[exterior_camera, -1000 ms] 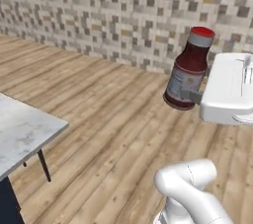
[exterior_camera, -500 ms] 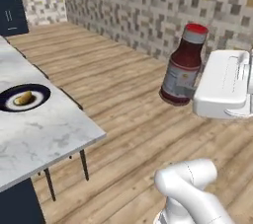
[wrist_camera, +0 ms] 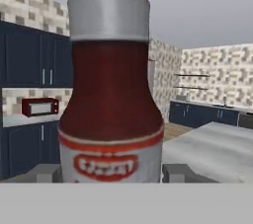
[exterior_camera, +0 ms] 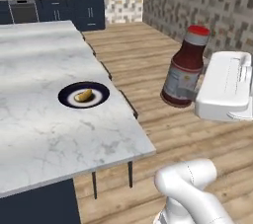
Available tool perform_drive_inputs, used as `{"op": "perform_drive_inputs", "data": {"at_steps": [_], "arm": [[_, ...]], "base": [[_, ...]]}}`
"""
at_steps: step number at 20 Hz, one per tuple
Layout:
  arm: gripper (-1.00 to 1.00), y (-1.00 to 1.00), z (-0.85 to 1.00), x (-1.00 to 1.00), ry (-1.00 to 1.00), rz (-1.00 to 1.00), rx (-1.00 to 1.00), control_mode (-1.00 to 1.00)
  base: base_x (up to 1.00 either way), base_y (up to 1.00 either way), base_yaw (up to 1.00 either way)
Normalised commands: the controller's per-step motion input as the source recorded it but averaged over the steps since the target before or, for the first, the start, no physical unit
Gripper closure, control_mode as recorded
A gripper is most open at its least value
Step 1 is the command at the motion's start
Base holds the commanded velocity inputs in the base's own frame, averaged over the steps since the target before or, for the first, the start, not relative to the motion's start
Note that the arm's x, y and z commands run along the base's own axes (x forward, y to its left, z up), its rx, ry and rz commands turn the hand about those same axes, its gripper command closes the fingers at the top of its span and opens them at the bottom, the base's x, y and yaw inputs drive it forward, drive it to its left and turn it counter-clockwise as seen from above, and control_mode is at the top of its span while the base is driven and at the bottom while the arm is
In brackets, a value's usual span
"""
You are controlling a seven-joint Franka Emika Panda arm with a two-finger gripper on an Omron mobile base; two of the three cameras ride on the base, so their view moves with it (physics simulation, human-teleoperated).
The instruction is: Move the hot dog bun to the plate on the dining table and place the condiment next to that plate. Then navigate to the fridge and take the sausage and place it on the plate as well.
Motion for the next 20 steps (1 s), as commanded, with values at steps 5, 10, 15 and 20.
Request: {"op": "perform_drive_inputs", "data": {"at_steps": [5,10,15,20], "arm": [[1.0,0.0,0.0,0.0,0.0,0.0,0.0,1.0],[1.0,-0.07,-0.05,0.17,0.0,0.05,0.0,-1.0],[1.0,-0.44,-0.6,0.71,0.05,0.28,0.0,-1.0],[1.0,-0.19,-0.97,0.55,0.14,0.3,-0.07,-1.0]], "base": [[0.86,-0.11,0.38],[0.71,-0.21,0.22],[0.0,0.0,0.0],[0.0,0.0,0.0]]}}
